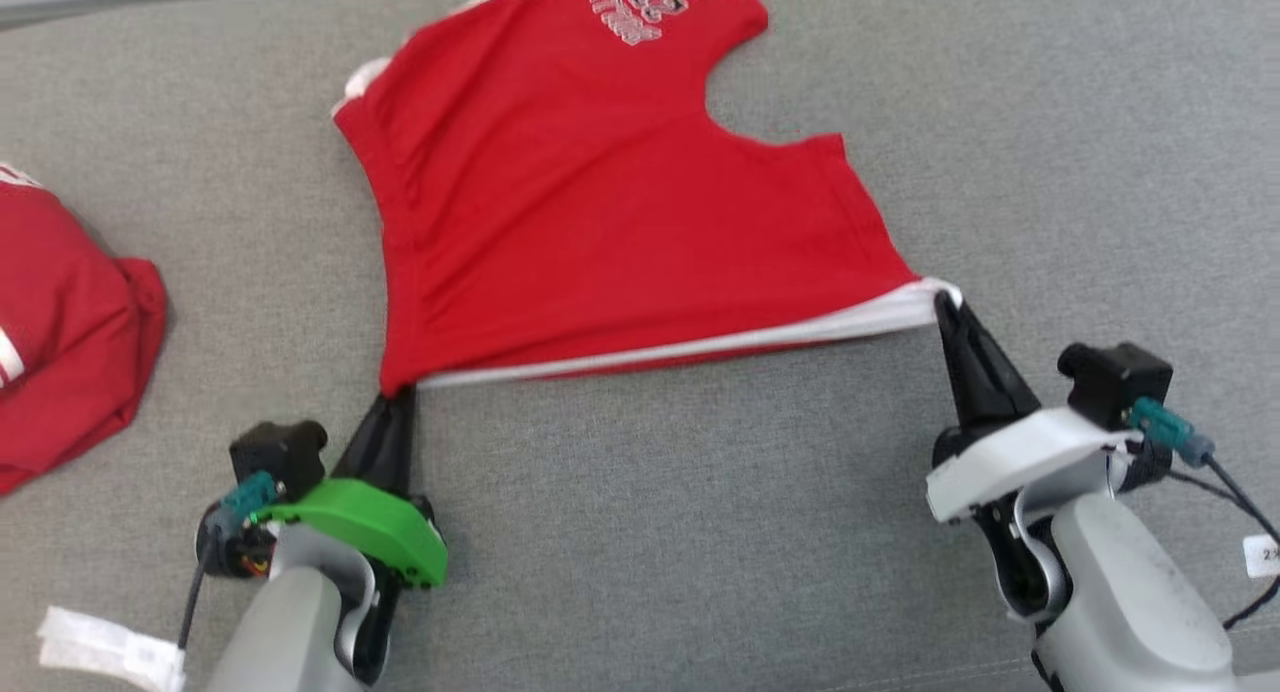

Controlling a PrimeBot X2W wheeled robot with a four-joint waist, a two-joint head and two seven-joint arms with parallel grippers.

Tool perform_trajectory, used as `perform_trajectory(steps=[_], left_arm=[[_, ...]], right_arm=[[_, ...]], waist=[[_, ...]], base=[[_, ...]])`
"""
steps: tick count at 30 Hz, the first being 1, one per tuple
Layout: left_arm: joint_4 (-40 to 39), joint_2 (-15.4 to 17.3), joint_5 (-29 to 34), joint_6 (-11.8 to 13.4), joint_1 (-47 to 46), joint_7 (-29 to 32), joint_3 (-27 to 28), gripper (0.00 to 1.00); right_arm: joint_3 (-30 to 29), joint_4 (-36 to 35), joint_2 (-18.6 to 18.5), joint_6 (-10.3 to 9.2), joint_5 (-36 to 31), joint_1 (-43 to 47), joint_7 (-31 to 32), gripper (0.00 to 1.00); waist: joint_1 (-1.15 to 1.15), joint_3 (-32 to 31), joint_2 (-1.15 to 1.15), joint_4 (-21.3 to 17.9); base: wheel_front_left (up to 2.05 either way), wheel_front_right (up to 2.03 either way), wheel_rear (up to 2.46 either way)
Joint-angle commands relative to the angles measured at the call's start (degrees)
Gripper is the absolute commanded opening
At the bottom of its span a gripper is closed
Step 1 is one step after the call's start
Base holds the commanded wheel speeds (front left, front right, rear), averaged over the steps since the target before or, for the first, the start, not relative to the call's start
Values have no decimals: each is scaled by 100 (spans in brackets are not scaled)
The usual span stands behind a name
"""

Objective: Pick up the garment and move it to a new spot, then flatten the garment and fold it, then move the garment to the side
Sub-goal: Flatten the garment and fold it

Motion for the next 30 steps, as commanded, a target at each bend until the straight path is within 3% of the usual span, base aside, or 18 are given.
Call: perform_trajectory(steps=[1, 9, 20, 25, 30], left_arm=[[165, 71, -64, 58, 422, 24, -2, 0], [224, -29, -121, 57, 1445, 24, -145, 0], [-170, -35, -128, 56, 2330, 16, -308, 0], [-466, -40, -196, 53, 2152, 16, -520, 0], [-829, -53, -399, 41, 1551, 13, -561, 0]], right_arm=[[-24, 22, -115, -26, 84, 251, -32, 0], [250, 121, -270, -26, 219, 1408, -32, 0], [-11, -273, -264, -27, 294, 2327, -32, 0], [-104, -445, -187, -25, 224, 2077, -32, 0], [-86, -422, -245, -23, 87, 1203, -31, 0]], waist=[[0, -752, 0, -44], [0, -1703, 0, -2], [0, -1993, 0, 66], [0, -1844, 0, 168], [0, -1446, 0, 389]], base=[[0, 0, 0], [0, 0, 0], [0, 0, 0], [0, 0, 0], [0, 0, 0]])
